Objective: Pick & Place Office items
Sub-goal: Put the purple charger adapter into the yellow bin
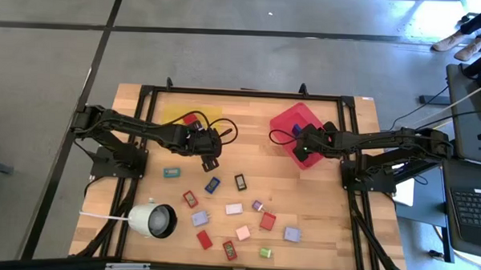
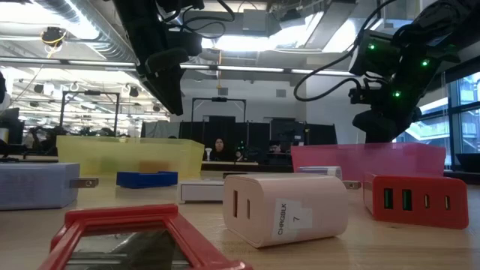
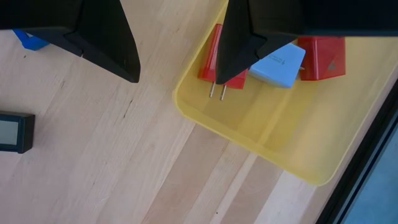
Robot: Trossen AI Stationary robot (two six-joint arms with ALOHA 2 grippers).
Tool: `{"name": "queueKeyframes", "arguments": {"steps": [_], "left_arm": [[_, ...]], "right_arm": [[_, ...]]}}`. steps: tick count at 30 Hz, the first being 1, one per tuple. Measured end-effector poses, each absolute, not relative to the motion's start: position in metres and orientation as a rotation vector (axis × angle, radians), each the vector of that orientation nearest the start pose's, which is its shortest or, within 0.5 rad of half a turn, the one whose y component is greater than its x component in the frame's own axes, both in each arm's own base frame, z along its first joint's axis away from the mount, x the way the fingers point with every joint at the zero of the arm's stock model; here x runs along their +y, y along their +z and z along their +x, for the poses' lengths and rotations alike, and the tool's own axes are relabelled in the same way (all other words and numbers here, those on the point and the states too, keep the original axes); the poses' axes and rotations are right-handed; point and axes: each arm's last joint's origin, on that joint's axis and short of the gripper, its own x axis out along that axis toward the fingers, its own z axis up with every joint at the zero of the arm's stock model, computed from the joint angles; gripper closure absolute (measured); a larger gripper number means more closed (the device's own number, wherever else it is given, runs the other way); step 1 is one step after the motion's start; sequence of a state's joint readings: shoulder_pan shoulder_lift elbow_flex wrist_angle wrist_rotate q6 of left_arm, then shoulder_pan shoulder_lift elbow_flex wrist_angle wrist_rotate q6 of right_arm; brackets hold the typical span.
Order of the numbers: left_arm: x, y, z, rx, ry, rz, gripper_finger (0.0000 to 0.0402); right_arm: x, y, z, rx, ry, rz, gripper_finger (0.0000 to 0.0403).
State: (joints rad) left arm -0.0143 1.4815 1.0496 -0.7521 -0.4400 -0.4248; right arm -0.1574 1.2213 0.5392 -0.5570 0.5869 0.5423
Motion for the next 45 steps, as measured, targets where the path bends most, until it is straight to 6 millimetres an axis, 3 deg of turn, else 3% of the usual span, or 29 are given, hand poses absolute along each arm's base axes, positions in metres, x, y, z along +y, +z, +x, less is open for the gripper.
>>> {"name": "queueKeyframes", "arguments": {"steps": [11, 20, 30, 37, 45], "left_arm": [[0.008, 0.231, 0.280, 1.053, 0.609, -0.102, 0.0194], [0.008, 0.231, 0.280, 1.053, 0.609, -0.102, 0.0194], [0.008, 0.231, 0.280, 1.053, 0.609, -0.102, 0.0194], [0.008, 0.232, 0.280, 1.053, 0.609, -0.102, 0.0194], [0.008, 0.232, 0.280, 1.053, 0.609, -0.103, 0.0194]], "right_arm": [[-0.046, 0.163, 0.187, 1.014, -0.929, 0.157, 0.0205], [-0.040, 0.209, 0.212, 0.946, -0.847, 0.107, 0.0206], [0.001, 0.255, 0.232, 0.782, -0.721, -0.031, 0.0217], [0.029, 0.257, 0.231, 0.744, -0.643, -0.089, 0.0218], [0.049, 0.260, 0.235, 0.683, -0.511, 0.041, 0.0218]]}}
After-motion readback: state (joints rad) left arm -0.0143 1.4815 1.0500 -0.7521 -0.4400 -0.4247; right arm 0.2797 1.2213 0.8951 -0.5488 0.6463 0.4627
